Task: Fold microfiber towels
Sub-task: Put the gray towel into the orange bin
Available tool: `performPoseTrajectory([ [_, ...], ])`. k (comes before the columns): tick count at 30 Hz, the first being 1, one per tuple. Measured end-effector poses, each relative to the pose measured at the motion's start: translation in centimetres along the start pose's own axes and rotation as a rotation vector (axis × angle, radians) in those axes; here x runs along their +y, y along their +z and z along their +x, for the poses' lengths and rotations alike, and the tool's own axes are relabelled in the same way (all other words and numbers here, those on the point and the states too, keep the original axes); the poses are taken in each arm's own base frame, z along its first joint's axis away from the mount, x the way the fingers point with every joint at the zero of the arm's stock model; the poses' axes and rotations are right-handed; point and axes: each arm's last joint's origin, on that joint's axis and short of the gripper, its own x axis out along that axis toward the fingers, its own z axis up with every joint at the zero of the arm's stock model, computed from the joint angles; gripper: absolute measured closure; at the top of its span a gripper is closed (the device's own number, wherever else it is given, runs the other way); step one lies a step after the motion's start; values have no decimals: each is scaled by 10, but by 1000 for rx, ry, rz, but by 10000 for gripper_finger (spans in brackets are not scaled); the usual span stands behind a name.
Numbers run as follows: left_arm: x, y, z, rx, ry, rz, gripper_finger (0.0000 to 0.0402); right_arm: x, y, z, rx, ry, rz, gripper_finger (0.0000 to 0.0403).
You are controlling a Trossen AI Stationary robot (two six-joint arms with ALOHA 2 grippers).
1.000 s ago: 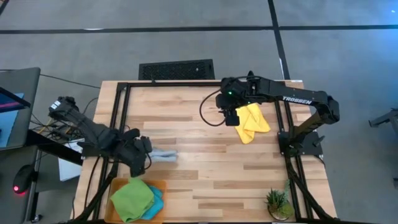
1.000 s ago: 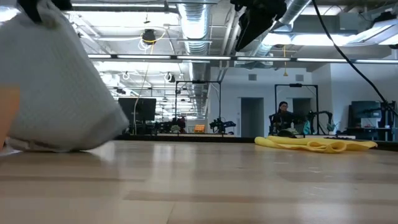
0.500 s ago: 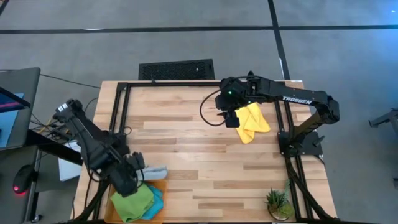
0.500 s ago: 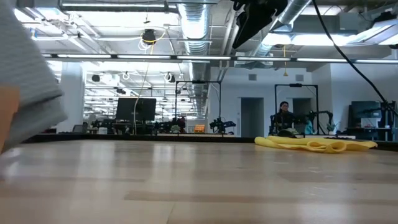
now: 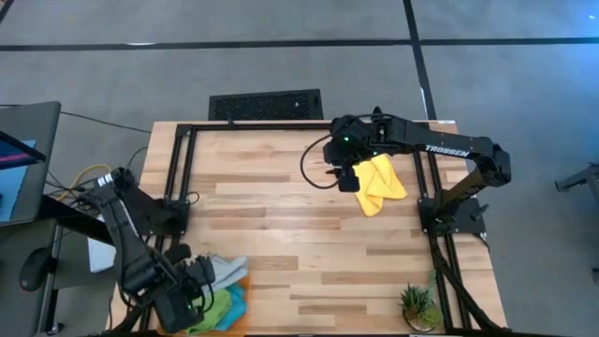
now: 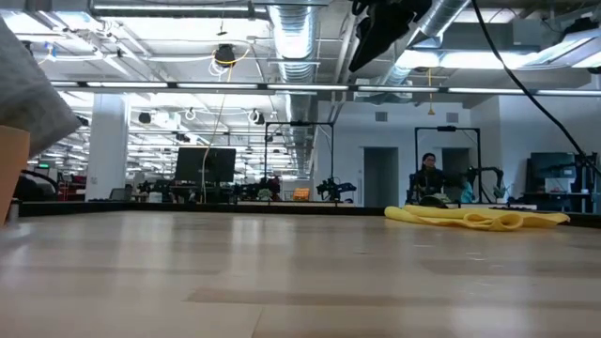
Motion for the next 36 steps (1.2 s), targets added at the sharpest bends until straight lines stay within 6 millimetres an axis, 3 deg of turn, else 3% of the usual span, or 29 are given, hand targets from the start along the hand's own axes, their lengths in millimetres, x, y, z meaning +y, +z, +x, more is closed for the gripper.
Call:
performPoseTrajectory([
  [5,-16,-2,9,15,35,-16,401,-1,2,0,-20,-8,0,177],
  [11,-37,-7,39,176,77,-46,401,-1,2,0,-24,-10,0,177],
  [19,-62,-6,63,201,-41,2,401,-1,3,0,-33,-14,-1,177],
  [26,-63,-5,71,157,-48,-35,400,-1,3,0,-34,-15,-2,177],
  [36,-58,-6,83,146,8,-82,357,-1,3,0,-34,-15,-3,177],
])
